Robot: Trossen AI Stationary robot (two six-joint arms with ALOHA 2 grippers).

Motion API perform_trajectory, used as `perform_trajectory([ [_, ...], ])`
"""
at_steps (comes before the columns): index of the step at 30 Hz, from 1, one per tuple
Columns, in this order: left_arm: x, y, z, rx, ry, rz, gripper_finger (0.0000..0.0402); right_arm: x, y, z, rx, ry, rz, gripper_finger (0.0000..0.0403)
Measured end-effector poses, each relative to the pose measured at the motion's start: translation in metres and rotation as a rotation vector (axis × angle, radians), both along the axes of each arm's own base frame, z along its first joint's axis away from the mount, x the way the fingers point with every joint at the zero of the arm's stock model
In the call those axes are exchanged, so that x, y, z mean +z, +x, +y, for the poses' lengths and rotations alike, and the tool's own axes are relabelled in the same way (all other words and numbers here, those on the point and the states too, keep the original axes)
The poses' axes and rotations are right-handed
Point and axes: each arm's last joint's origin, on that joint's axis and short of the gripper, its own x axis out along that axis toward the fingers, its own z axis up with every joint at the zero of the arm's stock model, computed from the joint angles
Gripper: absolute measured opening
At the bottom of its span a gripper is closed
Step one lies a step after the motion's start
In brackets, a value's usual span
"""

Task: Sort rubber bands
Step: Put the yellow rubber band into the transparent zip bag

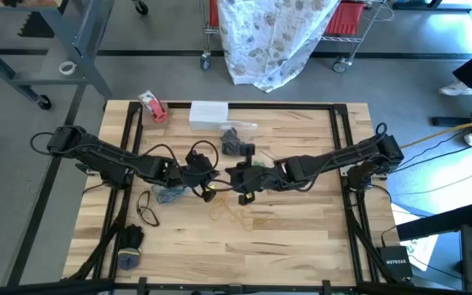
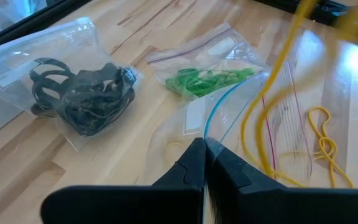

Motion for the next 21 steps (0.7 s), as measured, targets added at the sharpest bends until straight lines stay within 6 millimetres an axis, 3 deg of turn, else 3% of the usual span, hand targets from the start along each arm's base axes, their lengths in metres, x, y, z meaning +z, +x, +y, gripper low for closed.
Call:
perform_trajectory([
  [10, 0.000, 0.001, 0.005, 0.024, -0.011, -0.006, 0.0001, 0.031, -0.009, -0.004, -0.034, -0.083, -0.139, 0.0001],
  [17, 0.000, 0.001, 0.006, 0.037, -0.022, -0.011, 0.0001, 0.026, -0.007, -0.003, 0.002, -0.063, -0.118, 0.0000],
  [21, 0.001, 0.002, 0.010, 0.070, -0.050, -0.031, 0.0001, 0.017, -0.002, 0.004, 0.078, 0.037, -0.095, 0.0001],
])
